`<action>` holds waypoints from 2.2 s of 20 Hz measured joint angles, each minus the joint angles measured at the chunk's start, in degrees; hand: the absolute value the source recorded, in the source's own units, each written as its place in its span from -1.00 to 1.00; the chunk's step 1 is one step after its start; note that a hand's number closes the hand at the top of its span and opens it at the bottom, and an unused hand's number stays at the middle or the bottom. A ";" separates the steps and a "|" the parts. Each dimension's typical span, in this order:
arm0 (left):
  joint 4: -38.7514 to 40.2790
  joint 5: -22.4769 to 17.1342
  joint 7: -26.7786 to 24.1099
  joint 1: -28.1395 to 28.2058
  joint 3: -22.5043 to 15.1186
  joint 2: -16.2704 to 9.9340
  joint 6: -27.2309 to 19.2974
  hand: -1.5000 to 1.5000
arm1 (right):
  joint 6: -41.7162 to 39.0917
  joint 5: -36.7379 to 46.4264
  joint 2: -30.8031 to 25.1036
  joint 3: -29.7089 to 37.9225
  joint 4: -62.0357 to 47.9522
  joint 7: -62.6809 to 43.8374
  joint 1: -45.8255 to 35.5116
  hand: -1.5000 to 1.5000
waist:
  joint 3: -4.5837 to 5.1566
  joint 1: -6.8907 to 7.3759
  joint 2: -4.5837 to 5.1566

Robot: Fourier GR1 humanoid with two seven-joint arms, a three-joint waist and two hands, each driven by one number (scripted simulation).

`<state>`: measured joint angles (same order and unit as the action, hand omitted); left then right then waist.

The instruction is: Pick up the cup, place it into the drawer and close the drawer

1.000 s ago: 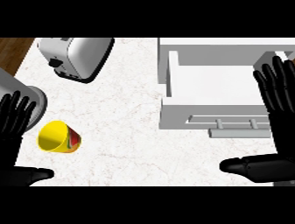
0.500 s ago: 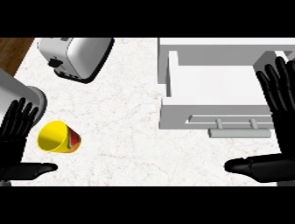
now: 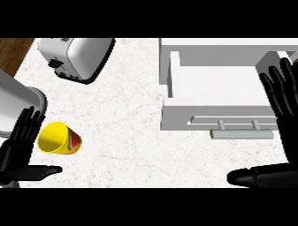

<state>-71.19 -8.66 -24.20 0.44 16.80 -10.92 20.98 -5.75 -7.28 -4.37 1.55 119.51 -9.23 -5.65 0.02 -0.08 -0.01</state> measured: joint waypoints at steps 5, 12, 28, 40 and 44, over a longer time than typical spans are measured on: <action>7.19 1.15 -4.51 -2.15 0.33 -0.65 0.09 -1.00 | -0.70 -0.48 -0.18 0.85 -0.66 1.14 0.56 -1.00 | 0.00 -0.01 0.01; 18.24 1.93 -10.40 -7.28 1.63 -2.91 -0.24 -1.00 | -0.53 -0.41 -0.28 0.49 -0.96 -0.50 -1.02 -1.00 | -0.01 -0.05 0.02; 40.95 5.73 -23.40 -15.63 0.27 -5.79 -0.67 -1.00 | -1.23 -1.16 -0.21 1.19 -0.76 0.06 -0.45 -1.00 | 0.01 -0.22 0.09; 48.63 3.90 -24.49 -20.91 0.42 -4.83 0.43 -1.00 | -0.96 -1.09 -0.13 0.96 -0.82 -0.79 -1.26 -1.00 | 0.05 -0.43 0.17; 49.22 2.89 -23.51 -21.31 0.15 -4.60 3.27 -1.00 | -0.78 -1.07 -0.16 0.83 -0.31 -1.56 -1.11 -1.00 | 0.05 -0.41 0.13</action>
<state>-21.96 -5.77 -47.72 -20.87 16.95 -15.52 24.25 -6.52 -8.35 -4.53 2.38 119.20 -10.80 -6.76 0.08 -0.48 0.13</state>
